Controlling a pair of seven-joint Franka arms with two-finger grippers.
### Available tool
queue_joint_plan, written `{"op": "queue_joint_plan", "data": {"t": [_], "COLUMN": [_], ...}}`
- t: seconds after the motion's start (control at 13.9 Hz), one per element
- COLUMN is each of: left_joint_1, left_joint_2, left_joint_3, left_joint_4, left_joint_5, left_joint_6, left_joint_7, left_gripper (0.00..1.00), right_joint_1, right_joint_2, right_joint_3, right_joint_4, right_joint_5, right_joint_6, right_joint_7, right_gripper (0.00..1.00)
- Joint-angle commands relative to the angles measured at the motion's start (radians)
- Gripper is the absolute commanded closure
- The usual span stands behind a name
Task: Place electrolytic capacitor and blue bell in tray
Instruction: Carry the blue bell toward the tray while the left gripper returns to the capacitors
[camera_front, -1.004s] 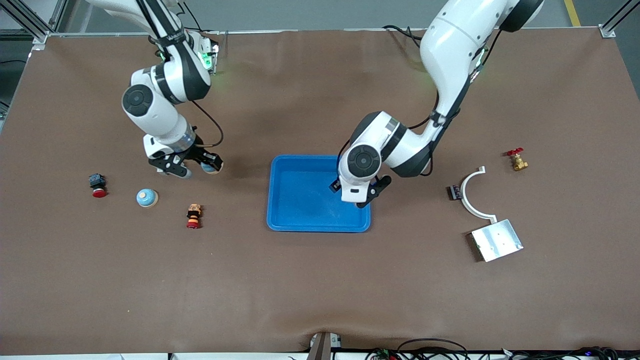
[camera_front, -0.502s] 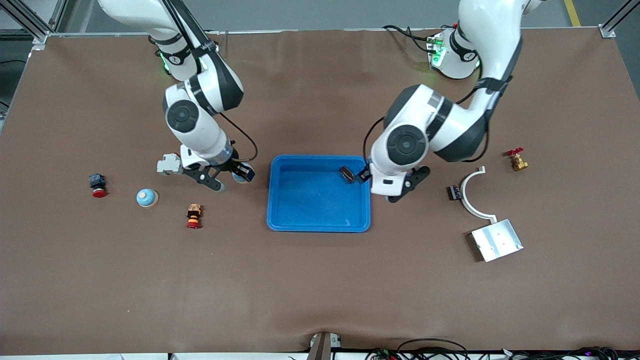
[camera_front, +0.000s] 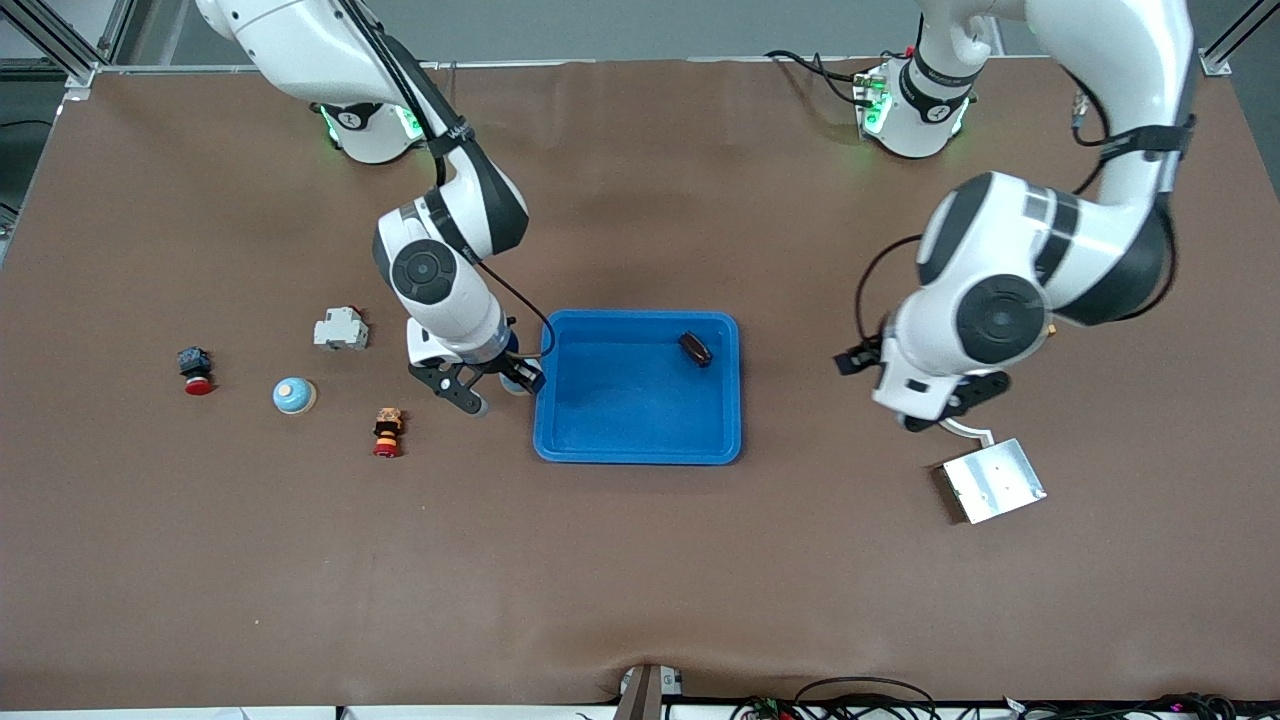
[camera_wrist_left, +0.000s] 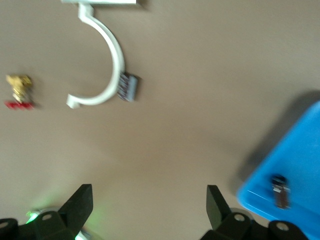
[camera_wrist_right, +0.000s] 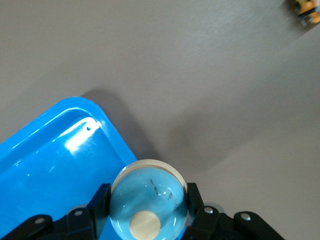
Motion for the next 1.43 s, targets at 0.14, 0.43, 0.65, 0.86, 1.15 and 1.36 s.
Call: {"op": "queue_joint_plan", "data": {"t": [0.14, 0.43, 0.65, 0.86, 1.15, 1.36], "left_joint_1": [0.103, 0.106, 0.104, 0.107, 0.104, 0.109], "left_joint_2": [-0.104, -0.062, -0.006, 0.036, 0.096, 0.102], "left_joint_3": [-0.015, -0.015, -0.015, -0.009, -0.003, -0.003], "left_joint_4": [-0.268, -0.388, -0.392, -0.390, -0.378, -0.375], "left_joint_5": [0.026, 0.024, 0.023, 0.024, 0.027, 0.067], "left_joint_6": [0.280, 0.455, 0.459, 0.479, 0.551, 0.556], "left_joint_7": [0.151, 0.131, 0.116, 0.116, 0.114, 0.116], "left_gripper": [0.00, 0.00, 0.00, 0.00, 0.00, 0.00], "right_joint_1": [0.071, 0.111, 0.131, 0.142, 0.145, 0.145], "right_joint_2": [0.139, 0.193, 0.211, 0.246, 0.294, 0.314], "right_joint_3": [-0.016, -0.016, -0.016, -0.017, -0.016, -0.016], "right_joint_4": [0.185, 0.249, 0.266, 0.300, 0.335, 0.364], "right_joint_5": [-0.101, -0.173, -0.179, -0.218, -0.270, -0.272], "right_joint_6": [-0.062, -0.071, -0.068, -0.065, -0.060, -0.059], "right_joint_7": [0.186, 0.312, 0.353, 0.407, 0.461, 0.472], "right_gripper": [1.00, 1.00, 1.00, 1.00, 1.00, 1.00]}}
